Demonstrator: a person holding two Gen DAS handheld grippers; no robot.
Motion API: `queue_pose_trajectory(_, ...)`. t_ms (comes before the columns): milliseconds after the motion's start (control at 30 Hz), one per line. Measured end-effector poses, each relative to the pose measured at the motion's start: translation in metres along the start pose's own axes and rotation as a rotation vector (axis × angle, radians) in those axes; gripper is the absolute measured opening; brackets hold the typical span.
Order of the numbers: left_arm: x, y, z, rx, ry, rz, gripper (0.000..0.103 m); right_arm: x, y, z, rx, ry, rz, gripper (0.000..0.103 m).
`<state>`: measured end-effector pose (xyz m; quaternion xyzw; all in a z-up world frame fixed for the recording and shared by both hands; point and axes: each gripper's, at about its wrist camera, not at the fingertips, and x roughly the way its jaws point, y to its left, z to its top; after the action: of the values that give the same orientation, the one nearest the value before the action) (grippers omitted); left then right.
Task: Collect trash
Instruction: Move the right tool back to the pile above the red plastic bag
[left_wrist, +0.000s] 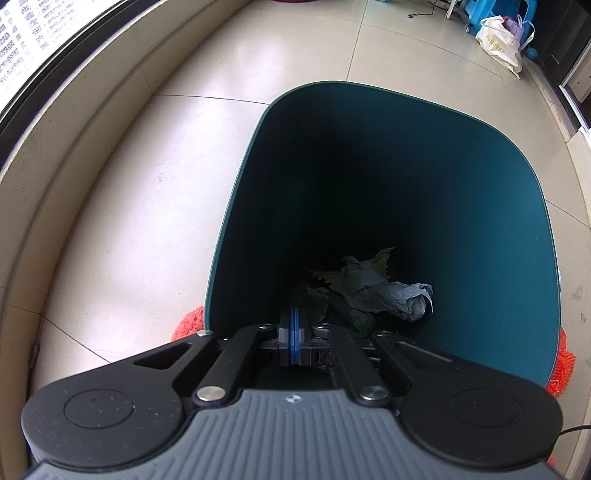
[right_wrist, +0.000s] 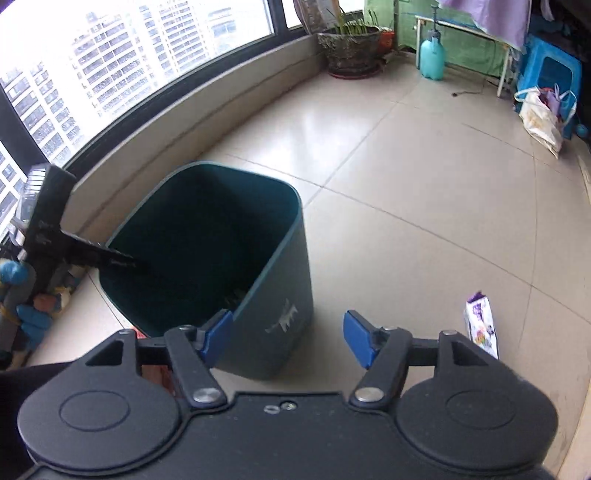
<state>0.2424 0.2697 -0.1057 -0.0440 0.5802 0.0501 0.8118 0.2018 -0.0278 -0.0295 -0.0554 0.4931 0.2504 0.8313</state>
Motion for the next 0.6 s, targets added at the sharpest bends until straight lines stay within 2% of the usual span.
queue_pose_trajectory(267, 0.0, -0.002, 0.0, -0.005, 0.001, 0.008, 0.0, 0.069, -0.027, -0.081, 0.017, 0.179, -0.057, 0.072)
queue_pose_trajectory(400, 0.0, -0.002, 0.0, -0.006, 0.002, 0.007, 0.0, 0.104, -0.046, -0.102, 0.142, 0.262, -0.046, 0.072)
queue_pose_trajectory(600, 0.0, -0.001, -0.001, -0.002, -0.001, 0.006, 0.0, 0.141, -0.073, -0.115, 0.244, 0.295, -0.077, 0.072)
